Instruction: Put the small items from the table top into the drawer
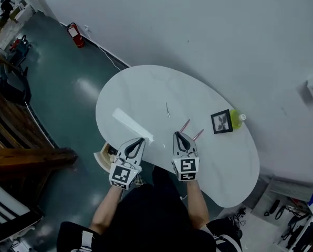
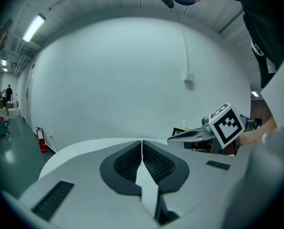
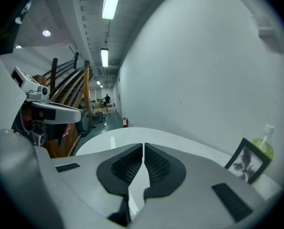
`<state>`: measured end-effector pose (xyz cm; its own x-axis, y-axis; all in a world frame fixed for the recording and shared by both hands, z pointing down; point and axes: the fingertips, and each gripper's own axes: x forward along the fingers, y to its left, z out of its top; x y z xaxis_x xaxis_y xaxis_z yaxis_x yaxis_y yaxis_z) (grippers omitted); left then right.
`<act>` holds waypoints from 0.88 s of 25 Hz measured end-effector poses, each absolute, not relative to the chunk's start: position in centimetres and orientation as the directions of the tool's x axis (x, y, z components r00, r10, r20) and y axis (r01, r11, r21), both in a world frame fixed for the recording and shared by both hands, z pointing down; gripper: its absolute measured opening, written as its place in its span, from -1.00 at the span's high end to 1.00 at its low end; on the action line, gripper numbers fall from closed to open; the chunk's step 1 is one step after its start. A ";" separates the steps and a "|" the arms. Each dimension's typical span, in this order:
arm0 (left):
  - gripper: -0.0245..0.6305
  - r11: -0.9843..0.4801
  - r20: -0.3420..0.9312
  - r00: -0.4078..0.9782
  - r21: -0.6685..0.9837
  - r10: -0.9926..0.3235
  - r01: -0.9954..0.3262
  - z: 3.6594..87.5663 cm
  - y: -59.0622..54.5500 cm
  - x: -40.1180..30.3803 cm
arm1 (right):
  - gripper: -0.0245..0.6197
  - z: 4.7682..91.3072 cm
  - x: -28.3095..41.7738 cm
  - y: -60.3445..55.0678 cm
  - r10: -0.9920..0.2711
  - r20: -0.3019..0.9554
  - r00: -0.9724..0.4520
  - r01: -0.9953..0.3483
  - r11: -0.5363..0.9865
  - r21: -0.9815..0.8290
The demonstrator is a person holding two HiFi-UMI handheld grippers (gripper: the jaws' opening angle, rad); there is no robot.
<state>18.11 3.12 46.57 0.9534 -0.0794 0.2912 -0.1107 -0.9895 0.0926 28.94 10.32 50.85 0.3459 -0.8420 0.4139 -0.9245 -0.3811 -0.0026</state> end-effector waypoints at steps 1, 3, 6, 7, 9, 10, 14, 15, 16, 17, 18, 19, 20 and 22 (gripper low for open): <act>0.86 -0.989 0.302 0.950 0.096 -0.080 -0.114 47.0 2.8 18.7 | 0.80 51.3 29.5 10.0 -0.841 0.423 0.339 -0.925 -0.379 -0.011; 0.86 -0.988 0.308 0.948 0.106 -0.078 -0.116 47.9 2.2 19.9 | 0.80 52.5 30.6 9.4 -0.834 0.443 0.329 -0.926 -0.377 -0.022; 0.86 -0.987 0.340 0.938 0.113 -0.072 -0.117 49.3 1.2 21.4 | 0.80 54.5 32.0 8.7 -0.823 0.475 0.311 -0.927 -0.373 -0.039; 0.86 -0.987 0.354 0.933 0.115 -0.069 -0.116 49.9 0.9 21.8 | 0.80 55.2 32.4 8.4 -0.820 0.485 0.303 -0.928 -0.370 -0.046; 0.86 -0.986 0.375 0.925 0.122 -0.063 -0.117 51.3 0.4 22.7 | 0.80 56.8 33.1 7.9 -0.814 0.507 0.283 -0.930 -0.363 -0.064; 0.86 -0.985 0.382 0.922 0.126 -0.065 -0.121 51.9 0.1 23.0 | 0.80 57.5 33.4 7.6 -0.812 0.517 0.271 -0.931 -0.358 -0.075; 0.86 -0.979 0.396 0.915 0.147 -0.074 -0.143 54.2 -1.0 24.2 | 0.80 60.4 34.4 6.5 -0.801 0.548 0.241 -0.936 -0.341 -0.087; 0.86 -0.978 0.405 0.911 0.152 -0.073 -0.146 54.6 -1.1 24.4 | 0.80 60.8 34.6 6.3 -0.800 0.553 0.233 -0.938 -0.335 -0.089; 0.86 -0.976 0.408 0.910 0.157 -0.073 -0.149 55.0 -1.2 24.6 | 0.80 61.2 34.7 5.9 -0.800 0.556 0.224 -0.940 -0.328 -0.092; 0.86 -0.975 0.411 0.909 0.161 -0.073 -0.151 55.3 -1.4 24.7 | 0.80 61.5 34.8 5.6 -0.800 0.561 0.214 -0.942 -0.321 -0.098; 0.86 -0.975 0.421 0.904 0.164 -0.070 -0.152 55.6 -1.4 24.8 | 0.80 61.8 34.9 5.2 -0.798 0.567 0.203 -0.943 -0.315 -0.106; 0.86 -0.974 0.433 0.899 0.166 -0.067 -0.153 55.9 -1.5 25.0 | 0.80 62.1 35.0 4.8 -0.795 0.575 0.192 -0.943 -0.312 -0.116; 0.86 -0.974 0.442 0.895 0.168 -0.065 -0.154 56.1 -1.7 25.1 | 0.80 62.5 35.1 4.4 -0.791 0.583 0.185 -0.942 -0.311 -0.124; 0.86 -0.973 0.451 0.890 0.174 -0.059 -0.153 56.5 -1.6 25.4 | 0.80 63.3 35.5 4.0 -0.785 0.593 0.177 -0.942 -0.311 -0.130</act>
<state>25.38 -1.65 56.46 0.8904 -0.0595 0.4512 -0.1534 -0.9726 0.1745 35.47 3.95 63.29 0.1772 -0.7853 0.5932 -0.9417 -0.3105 -0.1299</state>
